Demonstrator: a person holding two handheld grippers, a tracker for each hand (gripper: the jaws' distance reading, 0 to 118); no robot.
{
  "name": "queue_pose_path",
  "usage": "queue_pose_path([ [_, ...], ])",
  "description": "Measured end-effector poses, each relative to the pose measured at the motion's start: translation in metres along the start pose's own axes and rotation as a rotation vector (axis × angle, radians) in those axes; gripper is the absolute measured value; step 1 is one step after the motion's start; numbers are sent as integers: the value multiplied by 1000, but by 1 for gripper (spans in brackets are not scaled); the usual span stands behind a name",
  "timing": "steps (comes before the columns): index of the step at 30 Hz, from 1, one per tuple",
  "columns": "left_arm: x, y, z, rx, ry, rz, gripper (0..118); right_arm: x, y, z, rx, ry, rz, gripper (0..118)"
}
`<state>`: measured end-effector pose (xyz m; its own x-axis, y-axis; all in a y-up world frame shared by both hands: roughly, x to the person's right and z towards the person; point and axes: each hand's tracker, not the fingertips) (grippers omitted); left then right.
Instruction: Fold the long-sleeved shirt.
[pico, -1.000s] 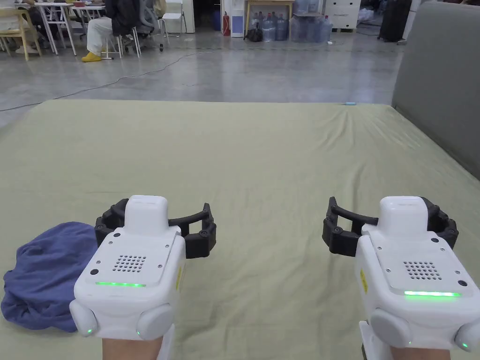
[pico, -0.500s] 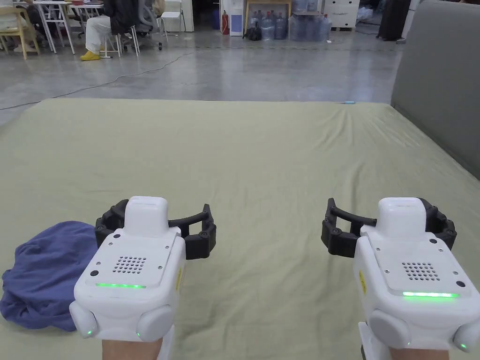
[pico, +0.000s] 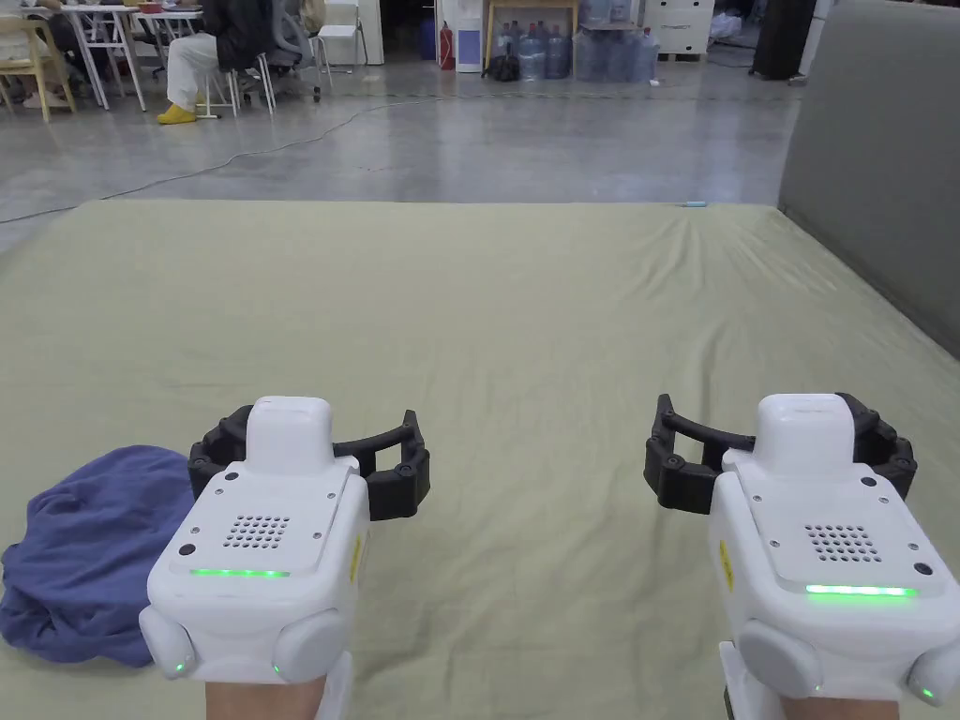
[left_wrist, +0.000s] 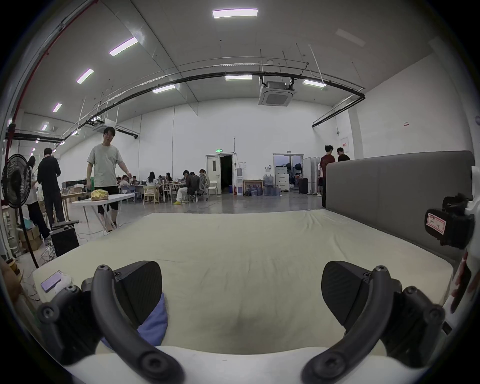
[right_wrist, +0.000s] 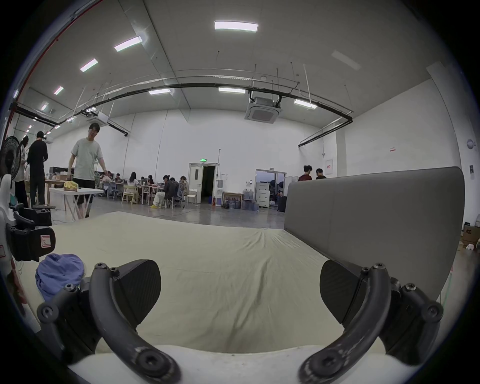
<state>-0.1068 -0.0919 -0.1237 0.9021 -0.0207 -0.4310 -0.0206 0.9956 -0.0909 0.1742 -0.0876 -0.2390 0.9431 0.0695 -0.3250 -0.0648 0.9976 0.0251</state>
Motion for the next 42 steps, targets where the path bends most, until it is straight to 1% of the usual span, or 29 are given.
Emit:
queue_pose_path([
  [5,-3,-2,-3,7,-1,-1,118,0,3,1,7,-1,-12,118],
  [9,-4,-1,-3,16,-3,3,118,0,3,1,11,4,4,118],
  [13,-2,1,-1,13,3,-23,118,-1,4,0,0,4,8,118],
  [14,-2,1,0,12,2,-24,117,-1,4,0,-4,6,5,118],
  [15,-2,1,1,5,-5,-16,113,-1,4,0,-12,9,5,117],
  [16,-3,3,2,-23,-10,12,102,-1,4,0,-18,11,9,110],
  [17,-3,5,4,-42,10,50,73,-1,4,0,-23,-7,18,90],
  [18,-3,5,5,-28,9,53,13,-2,4,0,-26,-12,19,31],
  [19,-4,5,5,-29,5,50,0,-2,4,0,-23,-16,17,0],
  [20,-4,5,3,-42,11,42,0,-1,4,-2,-29,-20,14,0],
  [21,-4,4,2,-31,39,22,0,2,6,-3,-31,-62,17,0],
  [22,-4,2,1,-56,33,24,0,0,6,-2,-29,-51,16,0],
  [26,-5,0,-2,-42,38,22,0,-1,9,-3,-29,-43,15,0],
  [28,-9,2,-1,-43,47,32,0,-4,9,-4,-29,-31,1,0],
  [31,-24,7,4,-23,92,32,0,-24,14,-10,-32,15,-17,0],
  [34,-53,18,18,-20,200,32,0,-62,21,-16,-5,126,-27,0],
  [39,-120,29,65,-1,406,37,0,-147,34,-19,18,337,-73,0],
  [41,-145,31,81,-8,497,50,0,-175,37,-14,21,409,-82,0],
  [42,-155,30,88,-18,515,59,0,-186,37,-12,26,440,-82,0],
])
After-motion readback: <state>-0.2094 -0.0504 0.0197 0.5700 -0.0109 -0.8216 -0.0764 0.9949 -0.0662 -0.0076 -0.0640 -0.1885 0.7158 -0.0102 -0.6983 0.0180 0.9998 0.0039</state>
